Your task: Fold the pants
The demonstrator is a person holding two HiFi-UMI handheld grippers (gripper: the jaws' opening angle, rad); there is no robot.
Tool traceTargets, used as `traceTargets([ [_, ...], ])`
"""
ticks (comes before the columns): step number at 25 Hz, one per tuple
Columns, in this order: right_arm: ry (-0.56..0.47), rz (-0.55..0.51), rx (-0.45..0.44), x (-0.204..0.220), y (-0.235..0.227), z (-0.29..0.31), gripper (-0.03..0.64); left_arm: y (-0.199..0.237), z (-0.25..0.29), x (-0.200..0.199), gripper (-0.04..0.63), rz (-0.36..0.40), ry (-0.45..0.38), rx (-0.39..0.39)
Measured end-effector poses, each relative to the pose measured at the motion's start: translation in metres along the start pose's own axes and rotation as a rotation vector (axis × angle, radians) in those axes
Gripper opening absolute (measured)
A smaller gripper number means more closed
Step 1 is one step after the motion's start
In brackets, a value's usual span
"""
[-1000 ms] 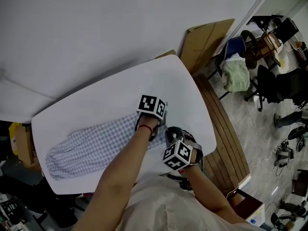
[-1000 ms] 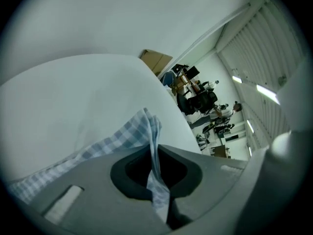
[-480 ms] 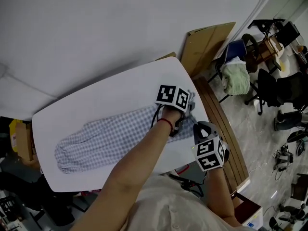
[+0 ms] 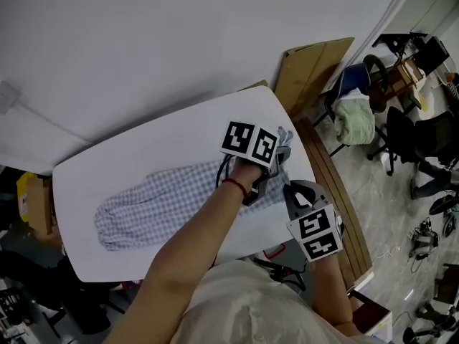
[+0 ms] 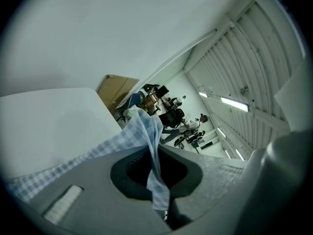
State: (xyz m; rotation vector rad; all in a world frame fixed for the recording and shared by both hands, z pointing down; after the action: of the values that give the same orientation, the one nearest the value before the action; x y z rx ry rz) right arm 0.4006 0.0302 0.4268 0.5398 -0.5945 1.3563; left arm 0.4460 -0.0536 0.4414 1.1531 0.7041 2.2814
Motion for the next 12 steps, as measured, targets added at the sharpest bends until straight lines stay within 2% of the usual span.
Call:
traceTargets([
  [6, -0.036, -0.016, -0.189, -0.029, 0.085, 0.005, 0.037, 0.018, -0.098, 0.035, 0.023, -0.012, -0.053, -0.038],
  [12, -0.032, -0.147, -0.393, -0.057, 0.211, 0.017, 0.037, 0.046, -0.215, 0.087, 0.023, -0.060, -0.123, -0.090],
])
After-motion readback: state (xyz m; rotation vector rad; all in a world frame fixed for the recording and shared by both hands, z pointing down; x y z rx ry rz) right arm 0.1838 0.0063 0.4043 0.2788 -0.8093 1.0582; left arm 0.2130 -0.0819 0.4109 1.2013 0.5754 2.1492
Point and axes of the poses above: the fingertips, and each gripper's own axes: z forward along the fingers, y to its left, x out of its underside, the point moved 1 cm from there along -z, backward along the fingers, and after that the axes turned 11 degrees about z, right-handed, at the moved point
